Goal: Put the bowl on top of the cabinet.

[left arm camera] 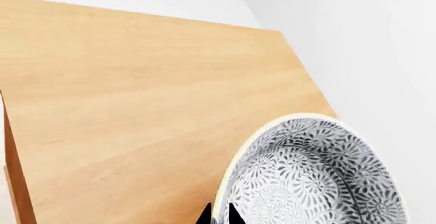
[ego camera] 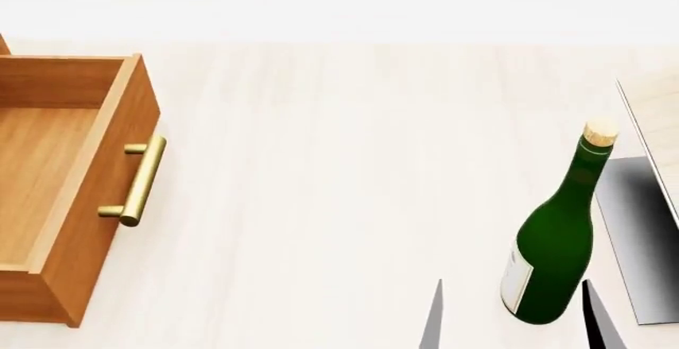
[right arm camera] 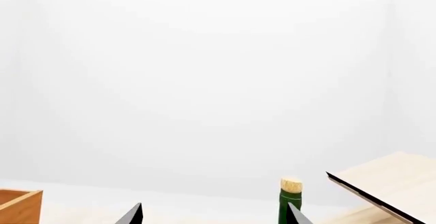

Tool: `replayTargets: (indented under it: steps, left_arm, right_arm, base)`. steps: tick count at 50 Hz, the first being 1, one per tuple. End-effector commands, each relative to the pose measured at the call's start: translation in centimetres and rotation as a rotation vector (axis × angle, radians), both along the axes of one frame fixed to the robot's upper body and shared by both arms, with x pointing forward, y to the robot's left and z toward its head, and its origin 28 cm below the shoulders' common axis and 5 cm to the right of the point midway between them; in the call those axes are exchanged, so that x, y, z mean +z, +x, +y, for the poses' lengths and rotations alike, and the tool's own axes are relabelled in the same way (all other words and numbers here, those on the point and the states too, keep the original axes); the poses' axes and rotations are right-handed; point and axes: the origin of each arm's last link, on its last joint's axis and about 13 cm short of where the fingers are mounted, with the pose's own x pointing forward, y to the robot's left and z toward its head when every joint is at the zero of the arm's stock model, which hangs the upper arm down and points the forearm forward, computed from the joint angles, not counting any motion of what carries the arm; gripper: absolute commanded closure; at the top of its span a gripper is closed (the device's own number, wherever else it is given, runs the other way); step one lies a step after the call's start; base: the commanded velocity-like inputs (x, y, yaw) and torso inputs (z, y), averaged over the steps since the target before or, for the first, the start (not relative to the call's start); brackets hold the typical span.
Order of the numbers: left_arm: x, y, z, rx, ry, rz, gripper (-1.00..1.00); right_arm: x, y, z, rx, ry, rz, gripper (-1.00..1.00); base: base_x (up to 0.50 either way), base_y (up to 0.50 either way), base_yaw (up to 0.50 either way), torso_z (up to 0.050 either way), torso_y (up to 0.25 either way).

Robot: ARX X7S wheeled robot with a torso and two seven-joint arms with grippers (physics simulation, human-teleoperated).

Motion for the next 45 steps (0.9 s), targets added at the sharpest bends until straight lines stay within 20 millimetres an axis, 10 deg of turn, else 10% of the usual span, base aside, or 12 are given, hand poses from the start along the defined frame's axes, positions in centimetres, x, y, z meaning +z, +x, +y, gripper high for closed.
replayTargets:
  steps: [1,2,34,45]
  left_arm:
    - [-0.4,0.6,-0.5,-0.008,0.009,0.026,1.00]
    - [-0.3,0.6,-0.7,-0.012,0.028,0.035,-1.00]
    - [2.2,-1.7,-4.9,-0.082,0.159,-0.077,-1.00]
    - [-2.9,-5.8,-8.7,-0.064,0.263,-0.230,-1.00]
  right_arm:
    - [0.1,0.2,-0.3,-0.025,-0.013,0.007,-1.00]
    - [0.1,0.2,-0.3,-0.025,-0.013,0.006,-1.00]
    - [0.1,0.2,-0.3,-0.024,-0.012,0.002,-1.00]
    - [0.4,-0.1,-0.4,-0.030,-0.003,-0.007,-1.00]
  base:
    - [0.00,0.00,0.00,0.000,0.000]
    - [0.00,0.00,0.00,0.000,0.000]
    - [0.00,0.00,0.00,0.000,0.000]
    - [0.00,0.00,0.00,0.000,0.000]
